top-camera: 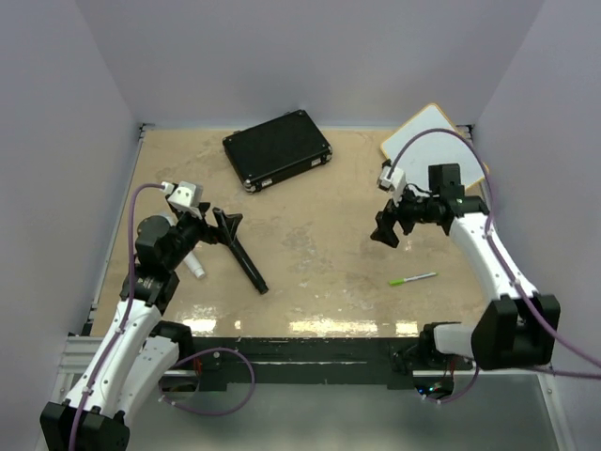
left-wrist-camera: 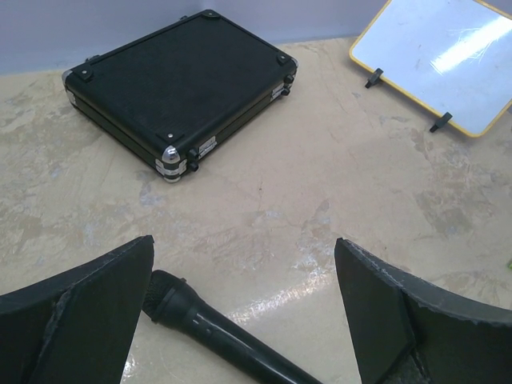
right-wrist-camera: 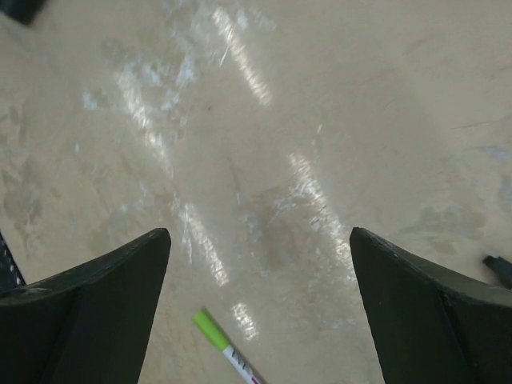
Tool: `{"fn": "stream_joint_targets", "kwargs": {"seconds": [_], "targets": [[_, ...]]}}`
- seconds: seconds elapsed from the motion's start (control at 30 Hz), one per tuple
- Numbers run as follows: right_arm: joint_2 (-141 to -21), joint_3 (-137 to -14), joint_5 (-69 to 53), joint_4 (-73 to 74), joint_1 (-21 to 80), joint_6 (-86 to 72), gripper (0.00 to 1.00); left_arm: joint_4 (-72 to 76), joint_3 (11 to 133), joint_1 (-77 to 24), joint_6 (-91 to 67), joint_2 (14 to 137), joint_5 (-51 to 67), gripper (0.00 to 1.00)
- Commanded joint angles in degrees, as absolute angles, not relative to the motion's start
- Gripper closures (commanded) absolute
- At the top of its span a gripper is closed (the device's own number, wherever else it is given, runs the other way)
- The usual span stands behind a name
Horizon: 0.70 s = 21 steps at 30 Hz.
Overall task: Write a sentence on the whiteboard
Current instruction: Pick up the whiteboard marker from the center of the board.
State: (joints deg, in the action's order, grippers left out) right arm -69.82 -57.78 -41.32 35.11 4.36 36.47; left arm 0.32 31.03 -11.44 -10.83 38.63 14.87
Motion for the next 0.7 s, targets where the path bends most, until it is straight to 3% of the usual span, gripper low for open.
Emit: {"fn": "stream_joint_targets", "kwargs": {"seconds": [0.0,0.4,0.67], "targets": [[-80.0,-63.6,-42.8,57.5,4.2,59.7,0.01,3.0,31.9,-11.6,-9.6,37.9,15.6,0.00],[-73.7,-52.6,-26.9,54.0,4.8,78.6,0.01,3.4,32.0,-11.6,-9.3,37.6,16.8,0.00],[-75.4,-48.4,-25.1,54.6,5.4,85.9,0.12,3.4,31.9,-11.6,-9.2,37.5,16.6,0.00]]}}
